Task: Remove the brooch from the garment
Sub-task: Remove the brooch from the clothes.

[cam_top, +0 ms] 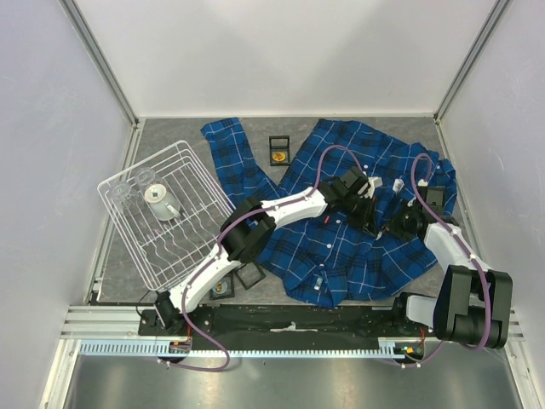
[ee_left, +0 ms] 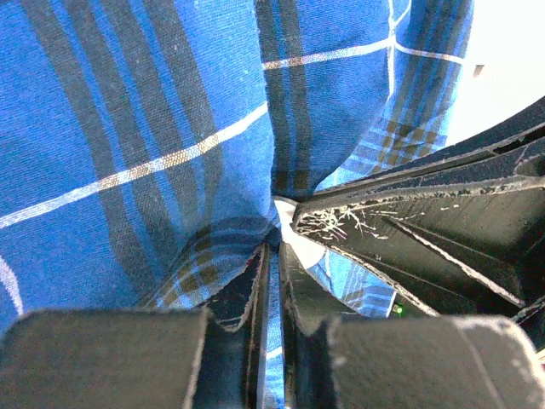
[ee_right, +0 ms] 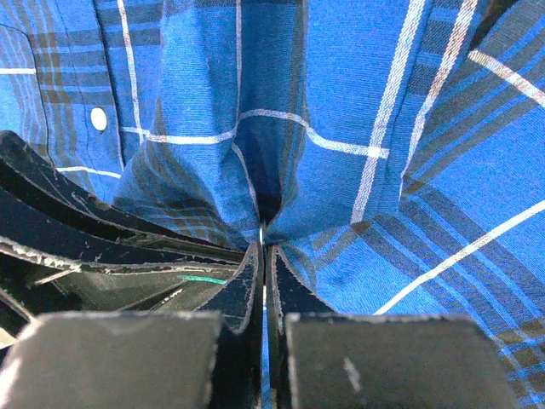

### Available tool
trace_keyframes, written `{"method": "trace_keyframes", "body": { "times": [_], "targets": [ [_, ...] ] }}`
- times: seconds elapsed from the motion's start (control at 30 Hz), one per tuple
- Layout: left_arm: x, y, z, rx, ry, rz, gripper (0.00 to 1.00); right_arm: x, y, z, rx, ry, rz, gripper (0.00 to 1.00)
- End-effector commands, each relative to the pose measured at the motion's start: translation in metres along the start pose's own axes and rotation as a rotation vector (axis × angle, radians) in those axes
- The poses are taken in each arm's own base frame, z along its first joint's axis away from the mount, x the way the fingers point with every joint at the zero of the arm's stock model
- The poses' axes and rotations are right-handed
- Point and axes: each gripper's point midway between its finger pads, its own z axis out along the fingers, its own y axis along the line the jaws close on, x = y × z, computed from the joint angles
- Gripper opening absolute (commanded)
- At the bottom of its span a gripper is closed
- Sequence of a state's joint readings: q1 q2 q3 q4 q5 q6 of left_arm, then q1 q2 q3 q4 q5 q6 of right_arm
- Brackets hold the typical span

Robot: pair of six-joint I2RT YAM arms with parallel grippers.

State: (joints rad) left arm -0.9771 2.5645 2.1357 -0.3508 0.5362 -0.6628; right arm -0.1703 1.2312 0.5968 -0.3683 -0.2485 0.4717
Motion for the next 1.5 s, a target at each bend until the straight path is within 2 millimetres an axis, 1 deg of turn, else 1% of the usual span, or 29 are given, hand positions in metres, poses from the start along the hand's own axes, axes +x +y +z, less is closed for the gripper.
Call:
{"method": "trace_keyframes", "body": {
  "times": [0.0,0.1,0.13,0.2,0.23,0.3,0.33,0.37,0.4,0.47,0.5,0.63,0.7,0.73,0.77,0.8,0.83,0.87,0.9,0.93,0.97,1.0,1.03,1.07,1.2,1.27,1.37,1.47],
  "targets": [
    [0.001,-0.008,0.014,0.041,0.009,-0.027,0.14,-0.002,0.013,-0.004,-0.067,-0.015,-0.019,0.00],
    [-0.002,-0.007,0.019,0.048,0.008,-0.038,0.14,0.003,0.014,-0.005,-0.076,-0.008,-0.015,0.00],
    [-0.005,-0.012,0.019,0.055,0.001,-0.030,0.14,0.006,0.013,-0.005,-0.076,-0.005,-0.018,0.00],
    [-0.005,-0.013,0.022,0.058,0.004,-0.037,0.15,0.009,0.012,-0.006,-0.070,-0.002,-0.019,0.00],
    [-0.009,-0.018,0.021,0.070,-0.005,-0.031,0.15,0.012,0.012,-0.006,-0.069,0.002,-0.023,0.00],
    [-0.010,-0.017,0.023,0.072,-0.004,-0.041,0.15,0.016,0.013,-0.006,-0.069,0.005,-0.027,0.00],
    [-0.017,-0.024,0.021,0.084,-0.019,-0.032,0.16,0.020,0.013,-0.006,-0.068,0.012,-0.031,0.00],
    [-0.018,-0.026,0.022,0.087,-0.015,-0.036,0.16,0.021,0.014,-0.006,-0.071,0.012,-0.037,0.00],
    [-0.015,-0.023,0.026,0.089,-0.006,-0.049,0.16,0.023,0.015,-0.005,-0.070,0.017,-0.044,0.00],
    [-0.018,-0.031,0.026,0.116,-0.002,-0.068,0.16,0.029,0.020,-0.004,-0.077,0.028,-0.057,0.00],
    [-0.013,-0.030,0.031,0.116,0.009,-0.074,0.16,0.031,0.022,-0.004,-0.082,0.031,-0.057,0.00],
    [-0.006,-0.028,0.036,0.118,0.029,-0.095,0.15,0.042,0.032,-0.004,-0.103,0.038,-0.075,0.00],
    [-0.008,-0.028,0.035,0.120,0.026,-0.093,0.15,0.044,0.031,-0.005,-0.102,0.035,-0.058,0.00],
    [-0.010,-0.030,0.034,0.122,0.021,-0.089,0.15,0.048,0.027,-0.004,-0.091,0.037,-0.047,0.00],
    [-0.010,-0.033,0.033,0.124,0.018,-0.084,0.15,0.047,0.025,-0.005,-0.086,0.023,-0.048,0.00],
    [-0.012,-0.034,0.031,0.123,0.012,-0.079,0.15,0.042,0.023,-0.007,-0.063,0.002,-0.047,0.00],
    [-0.017,-0.040,0.025,0.123,-0.001,-0.045,0.15,0.036,0.020,-0.009,-0.040,-0.021,-0.052,0.00],
    [-0.018,-0.038,0.021,0.093,-0.005,-0.039,0.15,0.030,0.011,-0.011,0.020,-0.047,-0.056,0.00],
    [-0.019,-0.041,0.015,0.083,-0.010,-0.022,0.17,0.021,0.012,-0.014,0.035,-0.069,-0.067,0.00],
    [-0.022,-0.043,0.009,0.076,-0.018,0.014,0.18,0.017,0.010,-0.015,0.057,-0.076,-0.068,0.00],
    [-0.029,-0.054,-0.006,0.067,-0.038,0.033,0.19,0.011,0.003,-0.016,0.100,-0.101,-0.069,0.00],
    [-0.032,-0.057,-0.012,0.063,-0.046,0.043,0.22,0.005,0.004,-0.019,0.106,-0.118,-0.080,0.00],
    [-0.034,-0.061,-0.018,0.062,-0.053,0.053,0.24,0.003,0.005,-0.020,0.105,-0.124,-0.090,0.00],
    [-0.040,-0.069,-0.031,0.068,-0.063,0.056,0.25,-0.003,-0.003,-0.021,0.153,-0.153,-0.098,0.00],
    [-0.050,-0.079,-0.054,0.073,-0.084,0.068,0.29,-0.004,-0.011,-0.020,0.195,-0.159,-0.102,0.00],
    [-0.049,-0.079,-0.057,0.069,-0.083,0.078,0.31,-0.006,-0.013,-0.021,0.206,-0.170,-0.099,0.00],
    [-0.041,-0.077,-0.058,0.068,-0.063,0.077,0.33,-0.010,-0.009,-0.025,0.193,-0.191,-0.109,0.00],
    [-0.034,-0.069,-0.055,0.059,-0.045,0.076,0.33,-0.012,-0.006,-0.026,0.170,-0.203,-0.118,0.00]
  ]
}}
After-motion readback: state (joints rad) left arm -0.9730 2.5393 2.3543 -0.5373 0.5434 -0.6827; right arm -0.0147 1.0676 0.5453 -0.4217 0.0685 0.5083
